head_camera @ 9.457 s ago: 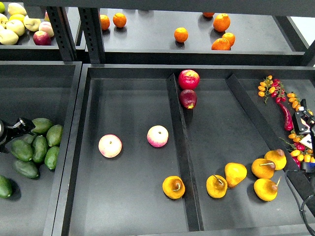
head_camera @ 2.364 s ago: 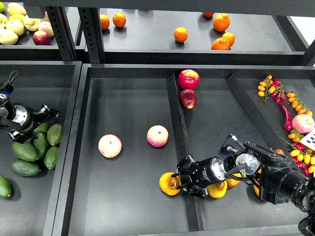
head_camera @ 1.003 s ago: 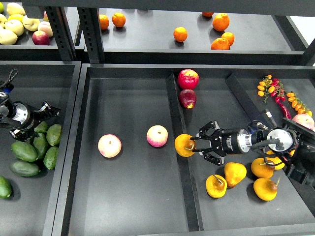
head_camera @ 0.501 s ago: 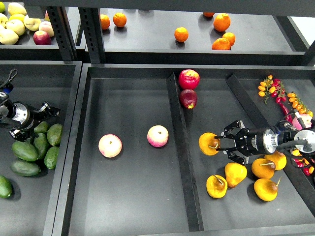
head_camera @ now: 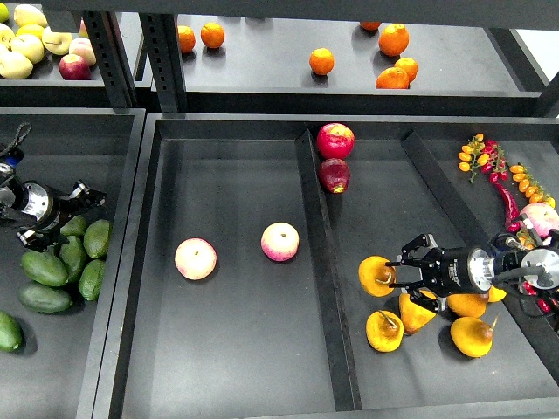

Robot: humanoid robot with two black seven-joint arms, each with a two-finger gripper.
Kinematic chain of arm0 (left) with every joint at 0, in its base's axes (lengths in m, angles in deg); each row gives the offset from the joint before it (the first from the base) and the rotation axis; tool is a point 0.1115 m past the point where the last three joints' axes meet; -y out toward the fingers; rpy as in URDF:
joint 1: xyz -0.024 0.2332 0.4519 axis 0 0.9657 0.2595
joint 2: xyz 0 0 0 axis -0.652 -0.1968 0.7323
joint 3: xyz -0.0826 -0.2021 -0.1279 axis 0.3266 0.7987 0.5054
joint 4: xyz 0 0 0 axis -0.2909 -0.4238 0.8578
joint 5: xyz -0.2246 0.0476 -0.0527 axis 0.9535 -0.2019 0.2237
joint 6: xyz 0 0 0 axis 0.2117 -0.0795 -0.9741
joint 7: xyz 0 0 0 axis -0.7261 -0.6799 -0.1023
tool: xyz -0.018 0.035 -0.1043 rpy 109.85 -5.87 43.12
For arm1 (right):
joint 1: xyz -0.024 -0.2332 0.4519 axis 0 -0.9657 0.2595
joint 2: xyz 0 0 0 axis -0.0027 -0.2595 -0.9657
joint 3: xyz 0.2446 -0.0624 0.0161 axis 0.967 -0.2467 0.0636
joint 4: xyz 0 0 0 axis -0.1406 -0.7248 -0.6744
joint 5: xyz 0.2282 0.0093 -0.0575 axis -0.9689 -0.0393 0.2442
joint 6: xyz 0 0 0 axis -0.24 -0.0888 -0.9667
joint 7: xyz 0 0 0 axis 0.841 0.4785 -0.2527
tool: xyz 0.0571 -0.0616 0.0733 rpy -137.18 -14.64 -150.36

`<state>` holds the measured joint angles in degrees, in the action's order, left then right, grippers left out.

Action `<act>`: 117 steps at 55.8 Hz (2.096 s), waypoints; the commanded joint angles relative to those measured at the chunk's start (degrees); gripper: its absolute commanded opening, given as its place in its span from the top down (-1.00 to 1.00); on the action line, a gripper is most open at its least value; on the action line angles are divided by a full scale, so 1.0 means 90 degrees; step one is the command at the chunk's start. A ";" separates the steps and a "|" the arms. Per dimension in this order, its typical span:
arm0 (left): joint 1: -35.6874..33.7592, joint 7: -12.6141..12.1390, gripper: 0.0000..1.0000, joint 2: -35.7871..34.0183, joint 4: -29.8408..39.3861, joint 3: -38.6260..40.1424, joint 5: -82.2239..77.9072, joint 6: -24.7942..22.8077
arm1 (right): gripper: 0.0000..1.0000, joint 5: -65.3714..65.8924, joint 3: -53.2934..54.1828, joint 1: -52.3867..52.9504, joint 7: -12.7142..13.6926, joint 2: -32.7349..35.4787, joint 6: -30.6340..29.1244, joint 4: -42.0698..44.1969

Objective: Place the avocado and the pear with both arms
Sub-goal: 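Lower the pear beside the other pears and open the right gripper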

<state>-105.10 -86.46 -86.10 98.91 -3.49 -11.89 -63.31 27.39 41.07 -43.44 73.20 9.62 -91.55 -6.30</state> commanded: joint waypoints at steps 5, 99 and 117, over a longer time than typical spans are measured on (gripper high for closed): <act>-0.0012 0.0000 -0.99 0.0000 0.0010 0.0005 0.0000 0.0000 | 0.90 0.0015 0.0018 -0.0059 0.0000 -0.0034 0.0000 0.0075; -0.0109 0.0000 -0.99 0.0029 -0.0010 0.0014 0.0107 0.0000 | 0.73 0.0288 0.0018 -0.0498 0.0000 -0.0180 0.0000 0.0387; -0.0129 0.0000 -0.99 0.0019 -0.0010 0.0014 0.0107 0.0000 | 0.48 0.0317 0.0018 -0.0518 0.0000 -0.0239 0.0000 0.0436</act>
<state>-106.11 -86.46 -85.85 98.82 -3.36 -10.94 -63.31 30.07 41.23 -48.09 73.20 7.72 -91.55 -2.40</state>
